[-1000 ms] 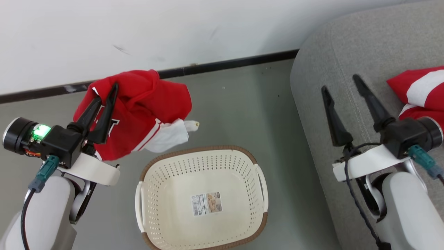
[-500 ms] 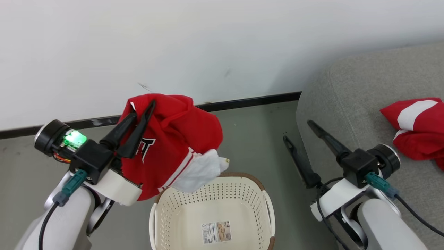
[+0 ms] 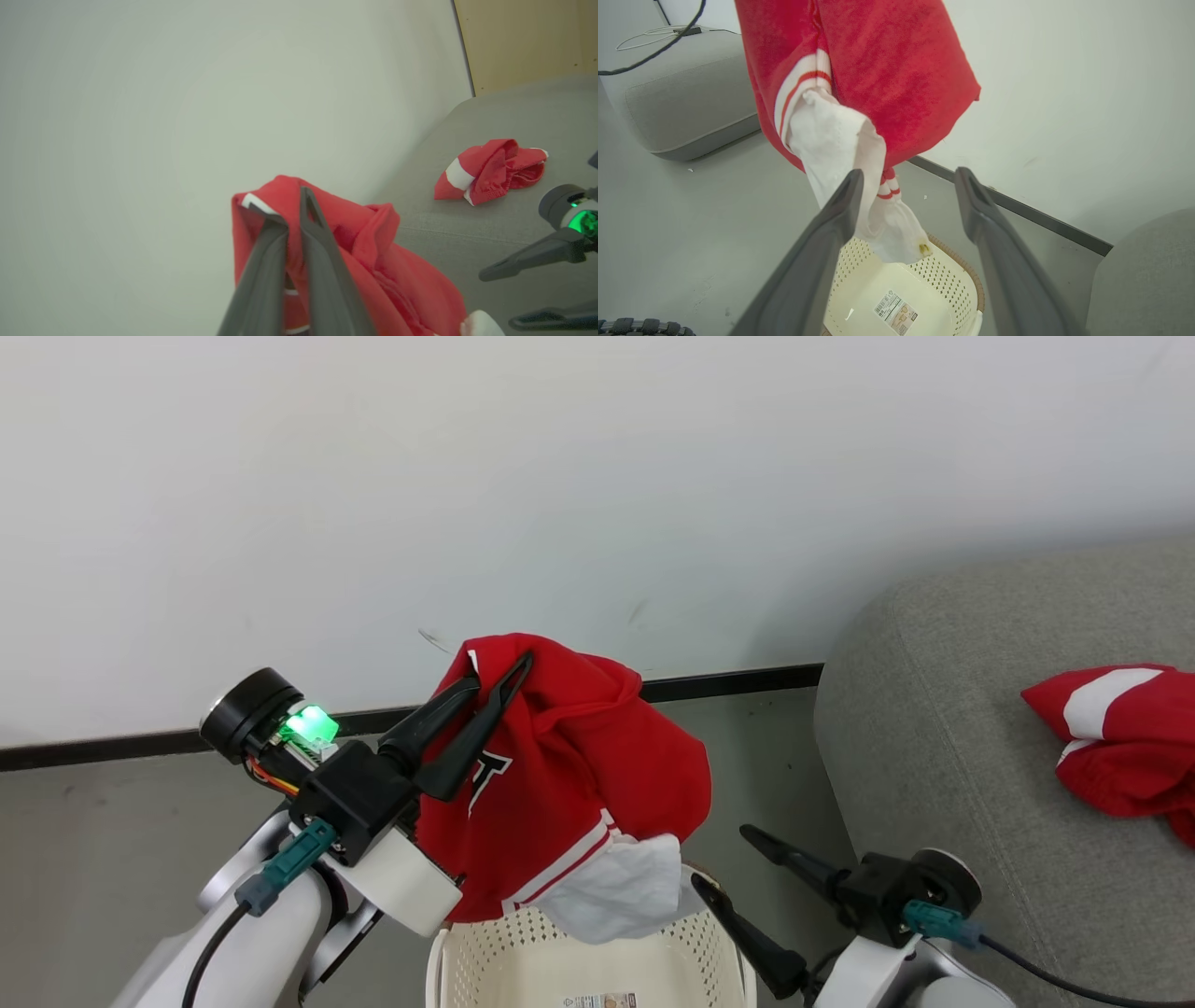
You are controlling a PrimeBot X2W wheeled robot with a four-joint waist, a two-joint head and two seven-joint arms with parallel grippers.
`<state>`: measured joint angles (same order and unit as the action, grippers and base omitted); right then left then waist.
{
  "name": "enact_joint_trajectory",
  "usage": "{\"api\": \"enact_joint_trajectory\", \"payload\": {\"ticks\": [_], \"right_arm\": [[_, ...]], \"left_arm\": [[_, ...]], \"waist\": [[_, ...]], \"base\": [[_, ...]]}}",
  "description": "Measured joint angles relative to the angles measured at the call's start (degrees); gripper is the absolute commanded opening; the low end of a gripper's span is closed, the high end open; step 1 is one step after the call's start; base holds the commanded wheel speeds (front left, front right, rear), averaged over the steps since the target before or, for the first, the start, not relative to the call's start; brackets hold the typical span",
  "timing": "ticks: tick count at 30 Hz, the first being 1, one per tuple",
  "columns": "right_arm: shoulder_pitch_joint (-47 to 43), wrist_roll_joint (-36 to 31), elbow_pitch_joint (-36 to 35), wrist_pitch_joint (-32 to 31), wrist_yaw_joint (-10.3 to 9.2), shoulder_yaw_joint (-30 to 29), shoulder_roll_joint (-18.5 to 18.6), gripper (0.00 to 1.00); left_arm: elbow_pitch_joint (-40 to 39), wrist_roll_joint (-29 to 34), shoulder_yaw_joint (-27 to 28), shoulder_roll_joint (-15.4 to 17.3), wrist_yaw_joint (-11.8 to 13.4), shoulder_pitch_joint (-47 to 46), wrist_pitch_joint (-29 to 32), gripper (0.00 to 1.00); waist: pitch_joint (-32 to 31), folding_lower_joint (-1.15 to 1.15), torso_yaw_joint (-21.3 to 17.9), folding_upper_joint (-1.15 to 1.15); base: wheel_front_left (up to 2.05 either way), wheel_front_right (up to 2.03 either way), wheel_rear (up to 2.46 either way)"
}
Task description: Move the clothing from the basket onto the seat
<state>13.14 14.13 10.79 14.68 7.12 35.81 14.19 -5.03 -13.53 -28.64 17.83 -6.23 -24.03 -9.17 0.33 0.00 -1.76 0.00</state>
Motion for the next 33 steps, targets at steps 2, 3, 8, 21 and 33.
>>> {"api": "enact_joint_trajectory", "payload": {"ticks": [2, 3, 8, 21, 33], "right_arm": [[0.02, 2.1, 0.45, 0.0, 0.0, 2.49, 0.49, 1.0], [0.07, 3.25, 0.55, 0.0, 0.0, 3.76, 0.71, 1.0], [0.48, 9.49, 0.58, -0.14, 0.0, 10.47, 1.58, 1.0], [7.71, 17.16, 2.07, -0.55, -0.01, 15.02, 5.11, 1.0], [12.44, 24.53, 6.61, -0.64, 0.0, 20.46, 5.16, 1.0]], "left_arm": [[-0.49, -0.02, -0.62, -0.13, -0.04, -0.05, 0.65, 0.0], [-0.8, -0.09, -0.93, -0.19, -0.05, -0.09, 1.02, 0.0], [-1.96, -0.62, -1.94, -0.8, -0.05, -0.2, 2.57, 0.0], [-4.14, -1.58, -3.58, -1.31, -0.48, -0.58, 5.64, 0.0], [-5.39, -2.09, -4.72, -1.96, -0.51, -1.49, 6.88, 0.0]], "waist": [[-0.67, 0.0, 0.21, 0.0], [-0.99, 0.0, 0.31, 0.0], [-2.31, 0.0, 0.83, 0.0], [-3.82, 0.0, 2.55, 0.0], [-3.84, 0.0, 4.4, 0.0]], "base": [[0.0, 0.0, 0.0], [0.0, 0.0, 0.0], [0.0, 0.0, 0.0], [0.0, 0.0, 0.0], [0.0, 0.0, 0.0]]}}
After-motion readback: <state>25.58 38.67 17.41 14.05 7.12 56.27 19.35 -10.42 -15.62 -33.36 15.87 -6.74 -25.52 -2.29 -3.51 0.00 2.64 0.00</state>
